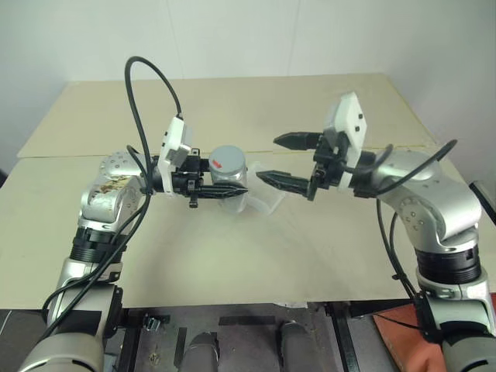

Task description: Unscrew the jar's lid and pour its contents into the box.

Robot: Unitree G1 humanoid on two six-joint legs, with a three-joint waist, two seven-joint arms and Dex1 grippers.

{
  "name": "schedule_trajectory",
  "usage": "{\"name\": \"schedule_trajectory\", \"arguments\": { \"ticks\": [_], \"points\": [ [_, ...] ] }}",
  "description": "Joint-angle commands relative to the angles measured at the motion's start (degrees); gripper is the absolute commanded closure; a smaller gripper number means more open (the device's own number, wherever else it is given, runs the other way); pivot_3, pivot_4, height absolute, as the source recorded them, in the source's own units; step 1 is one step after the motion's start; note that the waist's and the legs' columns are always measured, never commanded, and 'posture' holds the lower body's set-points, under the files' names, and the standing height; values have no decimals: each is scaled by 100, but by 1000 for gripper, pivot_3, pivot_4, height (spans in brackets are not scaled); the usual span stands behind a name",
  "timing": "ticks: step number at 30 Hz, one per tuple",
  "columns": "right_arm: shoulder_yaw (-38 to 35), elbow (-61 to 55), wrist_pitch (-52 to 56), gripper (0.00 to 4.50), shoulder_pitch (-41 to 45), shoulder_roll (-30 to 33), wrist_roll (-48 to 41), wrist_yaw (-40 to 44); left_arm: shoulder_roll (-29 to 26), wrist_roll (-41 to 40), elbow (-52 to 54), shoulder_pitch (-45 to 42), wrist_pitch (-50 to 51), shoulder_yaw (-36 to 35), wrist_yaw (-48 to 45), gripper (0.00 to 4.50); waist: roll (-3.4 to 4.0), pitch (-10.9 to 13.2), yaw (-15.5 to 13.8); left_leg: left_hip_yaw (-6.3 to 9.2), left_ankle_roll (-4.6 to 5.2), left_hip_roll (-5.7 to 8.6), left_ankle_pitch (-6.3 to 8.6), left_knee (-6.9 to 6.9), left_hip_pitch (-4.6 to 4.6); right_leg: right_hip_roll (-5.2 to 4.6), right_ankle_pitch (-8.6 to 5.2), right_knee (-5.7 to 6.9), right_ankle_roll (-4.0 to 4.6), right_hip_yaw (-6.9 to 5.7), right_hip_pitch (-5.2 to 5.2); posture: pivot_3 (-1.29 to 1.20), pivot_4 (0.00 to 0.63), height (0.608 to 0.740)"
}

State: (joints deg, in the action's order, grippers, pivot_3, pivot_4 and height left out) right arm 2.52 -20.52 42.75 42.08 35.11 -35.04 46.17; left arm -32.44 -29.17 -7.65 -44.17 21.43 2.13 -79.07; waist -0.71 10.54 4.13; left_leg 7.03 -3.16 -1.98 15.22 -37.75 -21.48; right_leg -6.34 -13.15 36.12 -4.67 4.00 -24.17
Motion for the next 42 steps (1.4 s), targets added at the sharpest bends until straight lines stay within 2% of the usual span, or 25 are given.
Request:
{"name": "schedule_trajectory", "arguments": {
  "ticks": [1,16,35,39,41,42],
  "points": [
    [-224,-445,128,22,162,-66,-342,-39,30,51,-11,-31,-164,-55,80,2554,0,0,-1,0,0,0,0,0,0,0,0,1,0,0,0,0,150,740],
    [389,-358,502,22,822,-734,-159,-602,107,98,6,19,-256,27,77,2554,0,0,-7,1,0,0,0,0,0,0,0,1,0,0,-1,0,150,740],
    [748,-18,582,22,1090,-897,131,-519,74,80,112,89,-236,6,111,2554,1,0,-4,2,0,0,0,0,0,0,0,2,0,-1,-1,0,150,740],
    [733,-11,583,884,1101,-922,127,-507,34,66,201,155,-217,-5,116,2554,1,0,-4,2,0,0,0,0,0,0,0,2,0,-1,-1,0,150,740],
    [748,-15,600,1616,1088,-900,134,-478,20,61,218,167,-211,-4,120,2554,1,0,-4,2,0,0,0,0,0,0,0,2,0,0,-1,0,150,740],
    [759,-24,612,1779,1072,-886,136,-466,15,58,229,171,-210,-2,123,2554,1,0,-6,2,0,0,0,0,-1,0,0,2,0,-1,-1,0,150,740]
  ]
}}
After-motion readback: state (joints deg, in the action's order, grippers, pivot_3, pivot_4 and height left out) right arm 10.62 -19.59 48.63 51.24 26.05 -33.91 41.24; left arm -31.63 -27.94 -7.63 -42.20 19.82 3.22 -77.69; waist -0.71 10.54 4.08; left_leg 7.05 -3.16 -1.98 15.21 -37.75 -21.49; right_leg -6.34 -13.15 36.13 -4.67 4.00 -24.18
